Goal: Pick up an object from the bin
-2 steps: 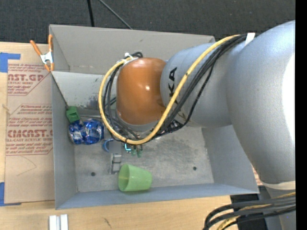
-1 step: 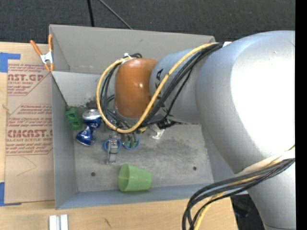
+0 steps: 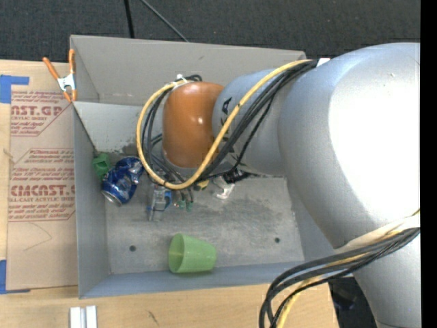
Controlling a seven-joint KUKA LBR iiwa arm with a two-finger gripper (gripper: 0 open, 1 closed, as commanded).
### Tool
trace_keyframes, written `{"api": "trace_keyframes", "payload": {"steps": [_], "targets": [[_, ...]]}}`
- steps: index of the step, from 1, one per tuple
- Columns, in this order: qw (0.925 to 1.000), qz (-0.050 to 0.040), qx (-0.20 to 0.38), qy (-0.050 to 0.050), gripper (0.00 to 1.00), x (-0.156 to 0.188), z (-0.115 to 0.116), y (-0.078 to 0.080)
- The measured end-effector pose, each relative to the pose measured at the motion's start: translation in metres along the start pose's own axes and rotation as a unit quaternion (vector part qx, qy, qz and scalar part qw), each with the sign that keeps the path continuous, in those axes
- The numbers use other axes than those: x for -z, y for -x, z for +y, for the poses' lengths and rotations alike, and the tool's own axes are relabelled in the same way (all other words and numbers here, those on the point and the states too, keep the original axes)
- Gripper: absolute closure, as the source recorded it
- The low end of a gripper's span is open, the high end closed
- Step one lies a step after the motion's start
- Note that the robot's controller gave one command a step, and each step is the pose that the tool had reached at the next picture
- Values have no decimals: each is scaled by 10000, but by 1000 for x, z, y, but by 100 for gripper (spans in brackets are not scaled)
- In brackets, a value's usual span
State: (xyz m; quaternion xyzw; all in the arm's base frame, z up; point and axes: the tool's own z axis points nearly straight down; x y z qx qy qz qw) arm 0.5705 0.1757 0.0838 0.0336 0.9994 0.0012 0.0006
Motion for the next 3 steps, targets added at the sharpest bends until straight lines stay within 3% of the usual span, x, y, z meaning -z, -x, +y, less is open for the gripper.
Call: {"api": "trace_keyframes", "payload": {"steps": [1,2,3], "targets": [[10000,-45,7,0,100,133,-42,3],[10000,37,11,-10,100,5,19,-3],[9998,-32,-207,-1,100,60,-9,12]]}}
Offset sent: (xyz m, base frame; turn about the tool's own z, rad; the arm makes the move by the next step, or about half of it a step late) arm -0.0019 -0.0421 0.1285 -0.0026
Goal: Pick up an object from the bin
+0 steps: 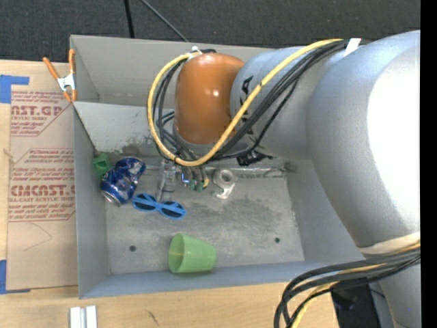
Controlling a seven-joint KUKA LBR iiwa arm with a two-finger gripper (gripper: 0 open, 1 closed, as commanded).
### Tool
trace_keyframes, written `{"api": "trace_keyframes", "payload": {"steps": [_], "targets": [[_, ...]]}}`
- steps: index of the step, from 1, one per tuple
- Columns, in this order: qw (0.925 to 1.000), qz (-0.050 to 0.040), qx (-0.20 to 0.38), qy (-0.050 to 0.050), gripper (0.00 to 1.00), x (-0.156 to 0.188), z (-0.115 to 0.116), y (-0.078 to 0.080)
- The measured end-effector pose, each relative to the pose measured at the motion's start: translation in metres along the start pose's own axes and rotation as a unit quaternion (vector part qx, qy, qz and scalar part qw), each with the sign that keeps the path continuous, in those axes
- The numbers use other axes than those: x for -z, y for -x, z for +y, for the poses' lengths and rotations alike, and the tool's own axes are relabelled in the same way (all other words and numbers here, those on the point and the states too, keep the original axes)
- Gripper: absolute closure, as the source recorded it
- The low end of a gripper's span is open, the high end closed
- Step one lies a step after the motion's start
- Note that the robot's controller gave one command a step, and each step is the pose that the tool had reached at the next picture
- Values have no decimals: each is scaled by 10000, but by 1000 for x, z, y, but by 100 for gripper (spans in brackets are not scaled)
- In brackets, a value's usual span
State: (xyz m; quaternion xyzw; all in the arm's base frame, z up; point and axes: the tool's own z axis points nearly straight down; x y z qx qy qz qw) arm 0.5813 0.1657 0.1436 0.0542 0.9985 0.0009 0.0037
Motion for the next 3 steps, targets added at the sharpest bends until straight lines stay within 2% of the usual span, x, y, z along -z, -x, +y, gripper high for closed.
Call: {"api": "trace_keyframes", "payload": {"steps": [1,2,3], "targets": [[10000,25,10,-2,0,-3,1,-2],[9998,60,-203,-15,0,-79,2,10],[9998,25,-205,-1,100,-74,3,12]]}}
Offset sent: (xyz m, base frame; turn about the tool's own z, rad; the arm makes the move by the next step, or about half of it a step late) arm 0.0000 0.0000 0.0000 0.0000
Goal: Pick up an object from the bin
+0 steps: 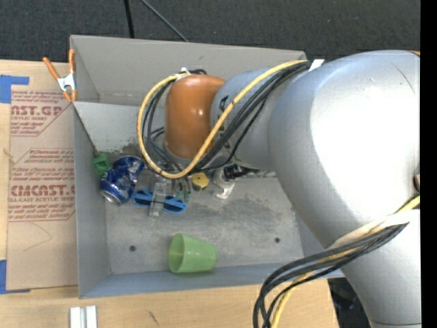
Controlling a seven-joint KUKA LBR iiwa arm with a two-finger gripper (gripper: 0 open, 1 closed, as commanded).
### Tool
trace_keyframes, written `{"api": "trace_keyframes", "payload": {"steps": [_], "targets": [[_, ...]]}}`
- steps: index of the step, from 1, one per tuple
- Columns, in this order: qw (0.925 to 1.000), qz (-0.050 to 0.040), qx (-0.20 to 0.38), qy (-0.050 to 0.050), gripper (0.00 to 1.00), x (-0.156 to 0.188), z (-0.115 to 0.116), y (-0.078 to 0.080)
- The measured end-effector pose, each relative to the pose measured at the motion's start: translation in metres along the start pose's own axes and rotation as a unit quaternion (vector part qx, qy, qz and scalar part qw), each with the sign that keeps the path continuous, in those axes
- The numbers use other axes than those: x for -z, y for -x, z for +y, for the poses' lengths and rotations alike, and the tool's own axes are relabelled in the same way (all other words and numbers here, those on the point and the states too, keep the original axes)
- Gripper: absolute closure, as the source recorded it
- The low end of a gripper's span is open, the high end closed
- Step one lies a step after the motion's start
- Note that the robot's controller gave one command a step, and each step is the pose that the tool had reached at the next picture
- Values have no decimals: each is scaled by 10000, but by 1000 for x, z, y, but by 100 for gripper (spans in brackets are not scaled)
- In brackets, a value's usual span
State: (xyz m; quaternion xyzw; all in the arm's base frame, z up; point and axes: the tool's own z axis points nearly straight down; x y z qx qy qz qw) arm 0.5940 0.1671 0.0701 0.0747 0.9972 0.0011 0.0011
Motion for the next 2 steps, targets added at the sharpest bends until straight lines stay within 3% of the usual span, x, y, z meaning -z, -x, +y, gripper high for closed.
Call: {"api": "trace_keyframes", "payload": {"steps": [1,2], "targets": [[9991,-9,423,-4,100,1,-27,-16],[9995,-28,328,10,100,141,-25,-53]]}}
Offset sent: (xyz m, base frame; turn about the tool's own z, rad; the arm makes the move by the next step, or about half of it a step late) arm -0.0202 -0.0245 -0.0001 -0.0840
